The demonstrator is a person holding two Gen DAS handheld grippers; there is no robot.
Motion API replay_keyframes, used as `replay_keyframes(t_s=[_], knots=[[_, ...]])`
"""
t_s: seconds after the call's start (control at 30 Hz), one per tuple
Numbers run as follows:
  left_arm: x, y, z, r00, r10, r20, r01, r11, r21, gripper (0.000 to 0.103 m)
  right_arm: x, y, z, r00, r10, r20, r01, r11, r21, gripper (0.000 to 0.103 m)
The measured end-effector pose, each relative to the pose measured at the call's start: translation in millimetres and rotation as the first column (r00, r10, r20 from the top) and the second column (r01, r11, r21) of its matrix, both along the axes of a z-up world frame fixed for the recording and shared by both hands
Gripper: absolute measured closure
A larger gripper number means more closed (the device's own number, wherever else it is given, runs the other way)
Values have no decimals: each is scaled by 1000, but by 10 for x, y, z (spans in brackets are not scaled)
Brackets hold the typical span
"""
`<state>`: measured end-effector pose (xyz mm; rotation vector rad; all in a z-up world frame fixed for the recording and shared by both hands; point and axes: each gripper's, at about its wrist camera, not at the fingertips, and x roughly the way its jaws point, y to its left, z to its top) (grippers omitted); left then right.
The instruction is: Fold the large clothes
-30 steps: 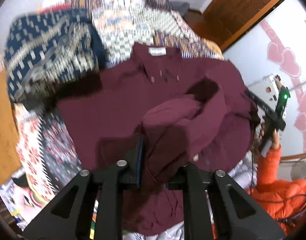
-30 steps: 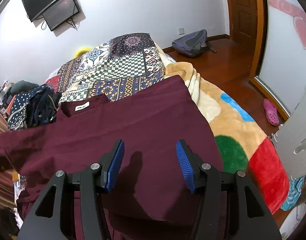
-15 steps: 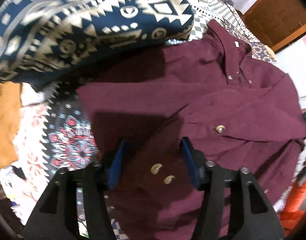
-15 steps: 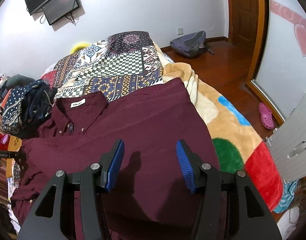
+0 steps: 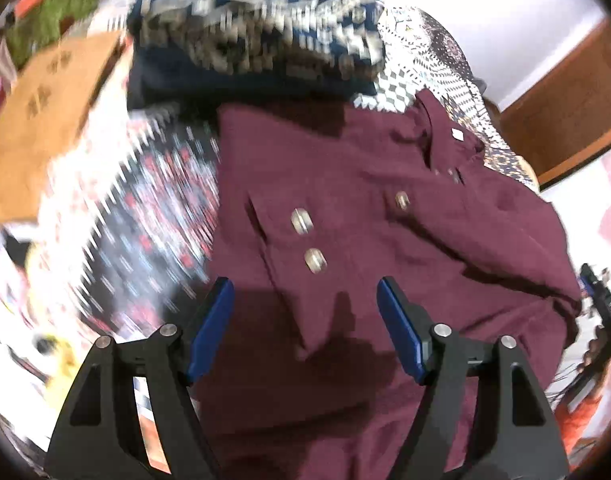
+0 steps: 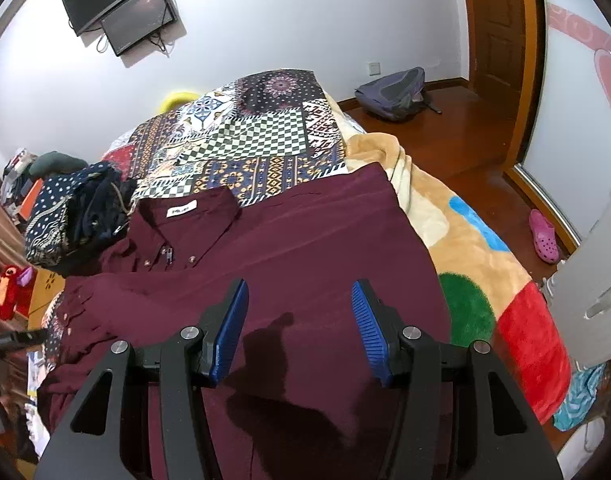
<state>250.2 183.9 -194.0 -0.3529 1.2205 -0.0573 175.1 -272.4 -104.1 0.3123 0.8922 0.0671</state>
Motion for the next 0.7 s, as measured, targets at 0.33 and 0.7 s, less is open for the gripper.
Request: replay_keyframes(t_s=[0.33, 0.7], knots=[[12, -65, -604, 988, 139, -64, -150, 958, -245, 34, -88, -16, 37, 1000, 9, 8, -9, 1000, -10, 53], [-98, -172, 423, 977, 69, 200, -50, 994, -100, 102, -1, -117, 148, 999, -25, 33, 26, 998, -52, 53]])
